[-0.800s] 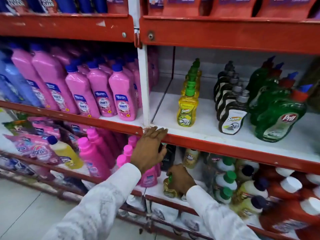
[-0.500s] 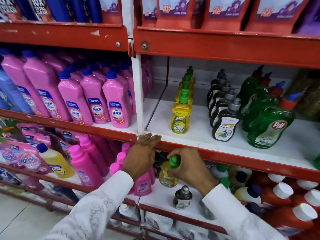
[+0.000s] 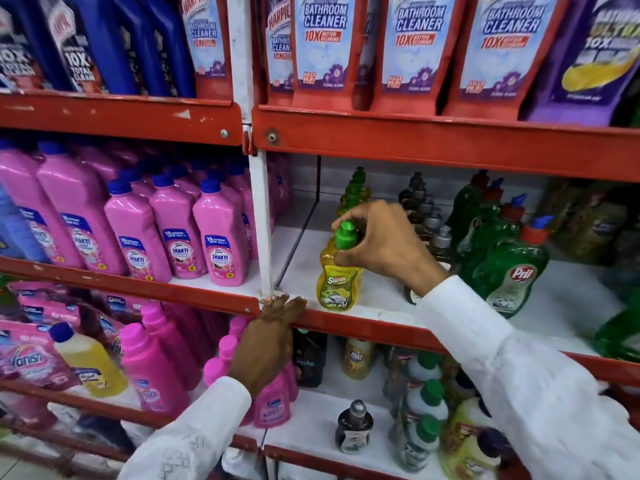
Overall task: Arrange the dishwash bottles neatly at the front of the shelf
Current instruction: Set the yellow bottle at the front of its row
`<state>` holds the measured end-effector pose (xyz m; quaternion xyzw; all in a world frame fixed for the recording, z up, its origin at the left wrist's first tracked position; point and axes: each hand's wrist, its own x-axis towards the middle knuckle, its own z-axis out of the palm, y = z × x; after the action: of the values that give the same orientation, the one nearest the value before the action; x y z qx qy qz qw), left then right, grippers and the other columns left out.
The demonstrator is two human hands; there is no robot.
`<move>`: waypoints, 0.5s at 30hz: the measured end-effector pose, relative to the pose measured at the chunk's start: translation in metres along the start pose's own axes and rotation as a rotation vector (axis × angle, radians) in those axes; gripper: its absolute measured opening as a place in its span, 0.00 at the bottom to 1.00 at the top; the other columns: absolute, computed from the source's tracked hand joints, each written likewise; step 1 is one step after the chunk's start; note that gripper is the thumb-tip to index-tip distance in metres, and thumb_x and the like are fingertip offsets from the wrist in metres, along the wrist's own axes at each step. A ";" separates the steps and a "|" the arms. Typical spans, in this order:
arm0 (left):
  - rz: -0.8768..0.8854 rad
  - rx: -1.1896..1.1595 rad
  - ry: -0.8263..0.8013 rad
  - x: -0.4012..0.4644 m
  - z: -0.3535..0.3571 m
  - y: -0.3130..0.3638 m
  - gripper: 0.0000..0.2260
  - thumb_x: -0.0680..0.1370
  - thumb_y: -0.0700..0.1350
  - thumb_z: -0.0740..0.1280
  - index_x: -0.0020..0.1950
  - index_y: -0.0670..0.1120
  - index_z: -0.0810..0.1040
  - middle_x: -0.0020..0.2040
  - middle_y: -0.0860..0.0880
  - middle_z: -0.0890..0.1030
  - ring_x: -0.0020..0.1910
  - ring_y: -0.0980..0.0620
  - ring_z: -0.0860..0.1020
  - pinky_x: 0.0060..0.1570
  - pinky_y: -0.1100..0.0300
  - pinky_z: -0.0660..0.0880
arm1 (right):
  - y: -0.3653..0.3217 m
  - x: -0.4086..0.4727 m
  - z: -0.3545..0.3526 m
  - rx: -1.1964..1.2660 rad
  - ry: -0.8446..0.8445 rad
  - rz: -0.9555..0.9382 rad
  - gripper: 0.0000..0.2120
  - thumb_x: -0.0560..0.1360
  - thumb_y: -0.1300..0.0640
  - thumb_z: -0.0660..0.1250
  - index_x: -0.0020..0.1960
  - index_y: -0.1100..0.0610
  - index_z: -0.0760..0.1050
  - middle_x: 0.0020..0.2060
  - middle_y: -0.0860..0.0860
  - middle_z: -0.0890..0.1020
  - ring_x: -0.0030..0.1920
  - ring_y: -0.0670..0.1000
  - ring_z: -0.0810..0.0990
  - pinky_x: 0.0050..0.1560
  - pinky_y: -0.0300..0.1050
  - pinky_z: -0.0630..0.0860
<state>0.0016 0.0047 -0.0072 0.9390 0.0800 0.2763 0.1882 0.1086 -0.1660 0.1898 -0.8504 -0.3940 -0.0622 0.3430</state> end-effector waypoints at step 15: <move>0.025 0.008 0.020 -0.010 0.004 0.011 0.24 0.72 0.40 0.63 0.69 0.47 0.72 0.68 0.46 0.77 0.71 0.45 0.68 0.74 0.46 0.61 | 0.032 -0.002 0.031 0.103 -0.017 0.029 0.30 0.63 0.61 0.81 0.63 0.53 0.78 0.52 0.48 0.83 0.40 0.41 0.78 0.39 0.26 0.73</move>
<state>-0.0040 -0.0094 -0.0105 0.9378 0.0714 0.2878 0.1805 0.1253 -0.1621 0.1481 -0.8378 -0.3874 -0.0296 0.3836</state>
